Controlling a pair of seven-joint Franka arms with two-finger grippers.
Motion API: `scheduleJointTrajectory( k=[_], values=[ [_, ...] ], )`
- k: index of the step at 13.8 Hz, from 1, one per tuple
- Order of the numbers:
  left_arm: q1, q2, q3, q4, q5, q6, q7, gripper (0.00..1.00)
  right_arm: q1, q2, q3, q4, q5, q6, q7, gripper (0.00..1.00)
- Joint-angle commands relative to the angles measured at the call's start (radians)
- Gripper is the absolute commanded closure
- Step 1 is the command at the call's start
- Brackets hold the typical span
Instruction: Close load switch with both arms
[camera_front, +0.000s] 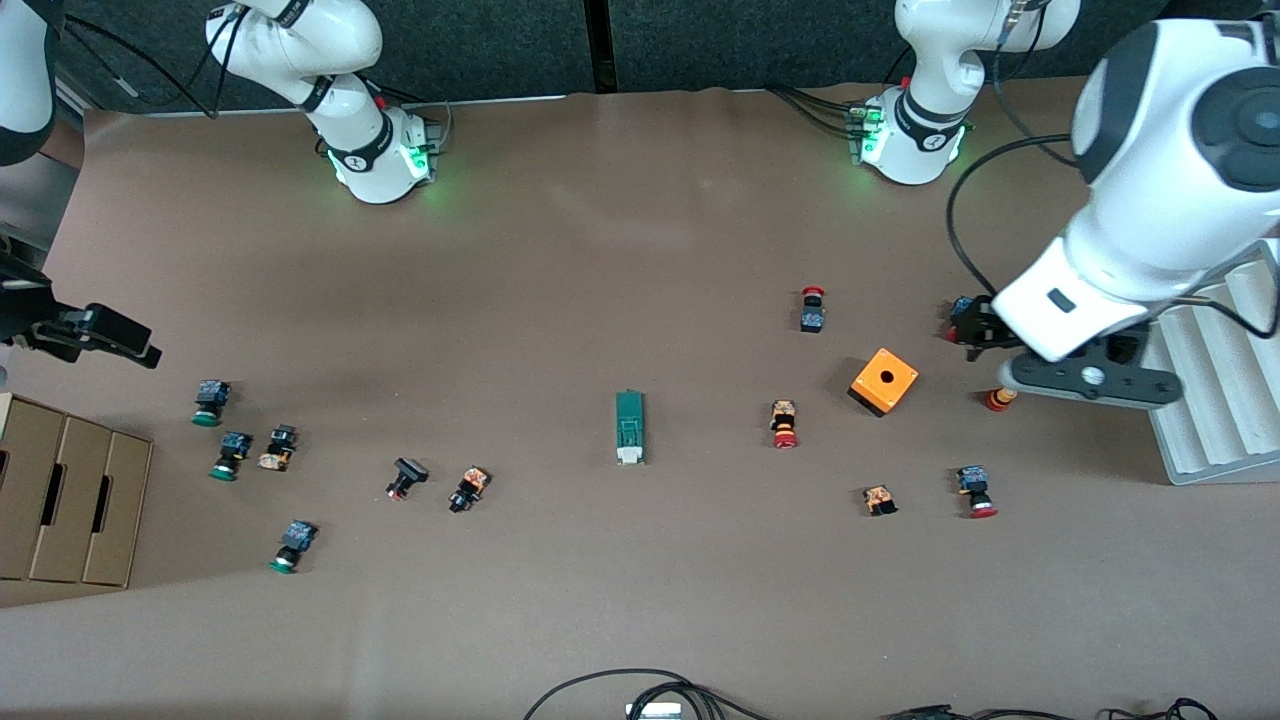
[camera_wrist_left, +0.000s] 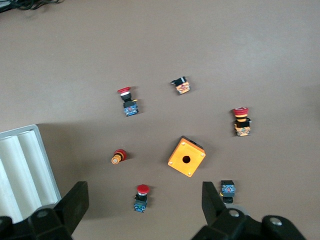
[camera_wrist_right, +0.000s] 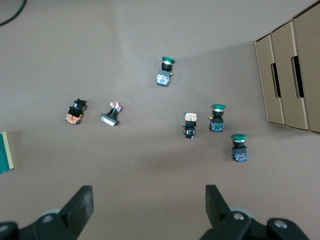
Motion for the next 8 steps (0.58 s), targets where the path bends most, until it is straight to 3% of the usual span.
scheduleJointTrajectory(
  k=[1, 3, 5, 8],
  values=[
    [0.085, -0.018, -0.005, 0.004, -0.109, -0.021, 0.008, 0.00, 0.008, -0.008, -0.004, 0.000, -0.011, -0.023, -0.015, 0.00],
    [0.136, -0.092, -0.010, -0.080, -0.169, -0.010, 0.011, 0.00, 0.021, 0.010, -0.004, -0.001, -0.020, -0.041, -0.010, 0.00],
    [0.136, -0.182, -0.004, -0.207, -0.160, 0.037, 0.011, 0.00, 0.031, 0.029, -0.004, -0.001, -0.020, -0.061, -0.004, 0.00],
    [0.104, -0.250, 0.044, -0.312, -0.157, 0.118, 0.006, 0.00, 0.026, 0.030, -0.004, -0.001, -0.008, -0.062, -0.001, 0.00]
  ],
)
